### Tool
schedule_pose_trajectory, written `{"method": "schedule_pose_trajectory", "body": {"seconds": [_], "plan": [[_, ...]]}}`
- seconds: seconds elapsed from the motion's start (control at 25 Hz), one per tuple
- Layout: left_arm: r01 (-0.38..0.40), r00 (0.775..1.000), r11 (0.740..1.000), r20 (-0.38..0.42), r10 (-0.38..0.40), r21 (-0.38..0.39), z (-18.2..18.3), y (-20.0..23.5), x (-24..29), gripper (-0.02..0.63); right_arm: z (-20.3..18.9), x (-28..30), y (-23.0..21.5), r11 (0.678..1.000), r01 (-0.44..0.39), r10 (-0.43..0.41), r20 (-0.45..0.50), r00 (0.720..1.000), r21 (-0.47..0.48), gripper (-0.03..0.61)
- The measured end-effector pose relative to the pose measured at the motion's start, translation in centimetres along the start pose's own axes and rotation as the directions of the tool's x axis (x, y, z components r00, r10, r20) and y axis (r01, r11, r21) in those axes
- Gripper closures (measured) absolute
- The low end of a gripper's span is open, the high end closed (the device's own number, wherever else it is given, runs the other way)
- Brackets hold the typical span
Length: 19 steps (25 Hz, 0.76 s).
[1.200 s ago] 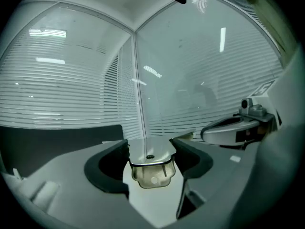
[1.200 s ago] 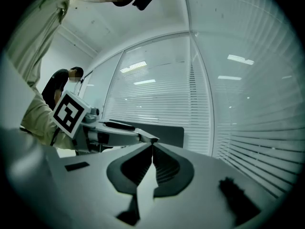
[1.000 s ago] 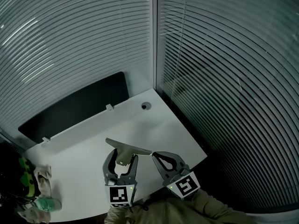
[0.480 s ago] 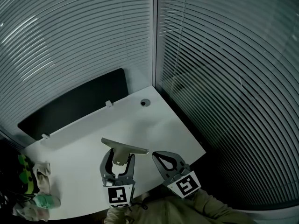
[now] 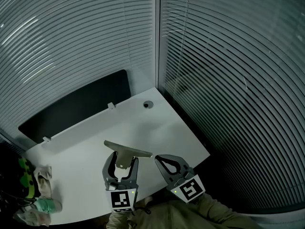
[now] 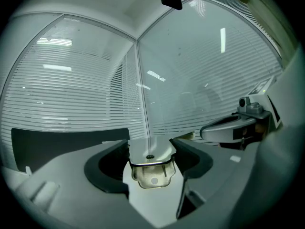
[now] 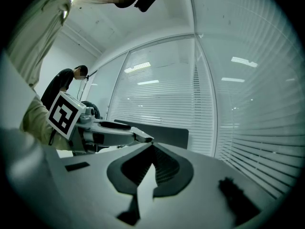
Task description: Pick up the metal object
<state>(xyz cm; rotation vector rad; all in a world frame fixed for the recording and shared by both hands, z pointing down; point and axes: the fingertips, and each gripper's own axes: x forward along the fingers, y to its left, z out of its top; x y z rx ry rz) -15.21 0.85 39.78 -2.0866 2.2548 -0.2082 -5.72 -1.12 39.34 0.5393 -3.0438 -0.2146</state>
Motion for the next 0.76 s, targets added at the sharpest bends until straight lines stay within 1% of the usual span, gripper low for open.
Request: {"method": "schedule_pose_trajectory", "body": {"seconds": [0.08,0.2,0.32,0.44,0.48,0.6,0.76], "plan": [[0.0,1.0,1.0,-0.002,0.0,-0.004,-0.02,0.11,-0.19,0.31,0.06,0.03,0.23,1.0,0.001,-0.001,-0.001,1.0,-0.001,0.575],[0.005,1.0,1.0,0.012,-0.005,0.023,-0.12,0.12,-0.01,0.311,0.0,0.06,0.16,1.0,0.0,0.0,0.002,1.0,0.0,0.575],[-0.001,1.0,1.0,-0.006,0.001,-0.005,-0.07,-0.01,0.16,0.31,-0.06,0.14,-0.03,1.0,-0.001,0.001,0.004,1.0,0.0,0.575],[0.002,1.0,1.0,-0.009,-0.002,-0.011,-0.03,0.21,-0.02,0.31,0.02,0.26,0.08,1.0,-0.001,0.001,-0.004,1.0,-0.001,0.575],[0.004,1.0,1.0,-0.008,-0.004,-0.006,-0.07,0.28,-0.01,0.31,0.05,0.3,0.1,1.0,-0.001,0.001,-0.006,1.0,-0.001,0.575],[0.013,1.0,0.999,0.012,-0.013,0.041,-0.36,0.3,0.4,0.311,-0.02,0.38,-0.11,1.0,-0.001,0.001,-0.005,1.0,0.002,0.575],[0.013,1.0,0.999,0.017,-0.013,0.05,-0.72,0.13,0.69,0.311,-0.3,0.35,-0.38,1.0,-0.003,0.003,-0.002,1.0,-0.003,0.575]]}}
